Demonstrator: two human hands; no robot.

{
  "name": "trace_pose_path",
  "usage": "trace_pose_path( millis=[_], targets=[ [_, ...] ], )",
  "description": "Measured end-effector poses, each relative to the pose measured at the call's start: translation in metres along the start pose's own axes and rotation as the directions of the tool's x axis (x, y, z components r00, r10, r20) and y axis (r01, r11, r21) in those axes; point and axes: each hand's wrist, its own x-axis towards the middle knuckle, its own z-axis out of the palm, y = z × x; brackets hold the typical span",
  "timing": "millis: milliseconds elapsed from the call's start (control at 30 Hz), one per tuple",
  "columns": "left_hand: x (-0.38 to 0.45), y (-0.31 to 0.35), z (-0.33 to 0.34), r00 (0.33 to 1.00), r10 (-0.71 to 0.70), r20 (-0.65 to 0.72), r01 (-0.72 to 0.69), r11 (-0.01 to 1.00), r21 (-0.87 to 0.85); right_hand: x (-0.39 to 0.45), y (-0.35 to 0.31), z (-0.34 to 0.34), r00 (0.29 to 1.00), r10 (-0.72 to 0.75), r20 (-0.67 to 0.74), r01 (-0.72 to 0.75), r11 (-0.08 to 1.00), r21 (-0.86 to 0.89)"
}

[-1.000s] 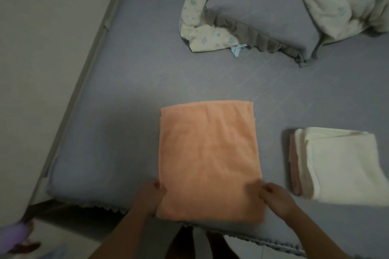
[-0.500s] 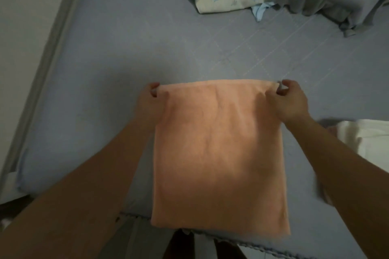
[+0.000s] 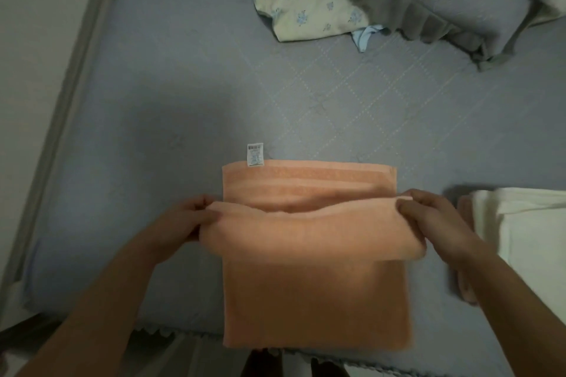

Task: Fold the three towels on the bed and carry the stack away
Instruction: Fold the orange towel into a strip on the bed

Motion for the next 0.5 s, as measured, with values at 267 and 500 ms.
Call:
trace_pose_path(
  millis=[267,500],
  targets=[
    [0.070,0.030,0.025,0.841,0.360,-0.403,-0.138,0.864,0.484,0.067,0.000,0.034,0.902,-0.104,-0.420,-0.056,0.935,-0.350],
    [0.078,0.035,0.022,0.831,0.407,-0.378,-0.176,0.838,0.516,0.066,0.006,0.032,0.919,-0.176,-0.354,0.008,0.903,-0.430]
  ],
)
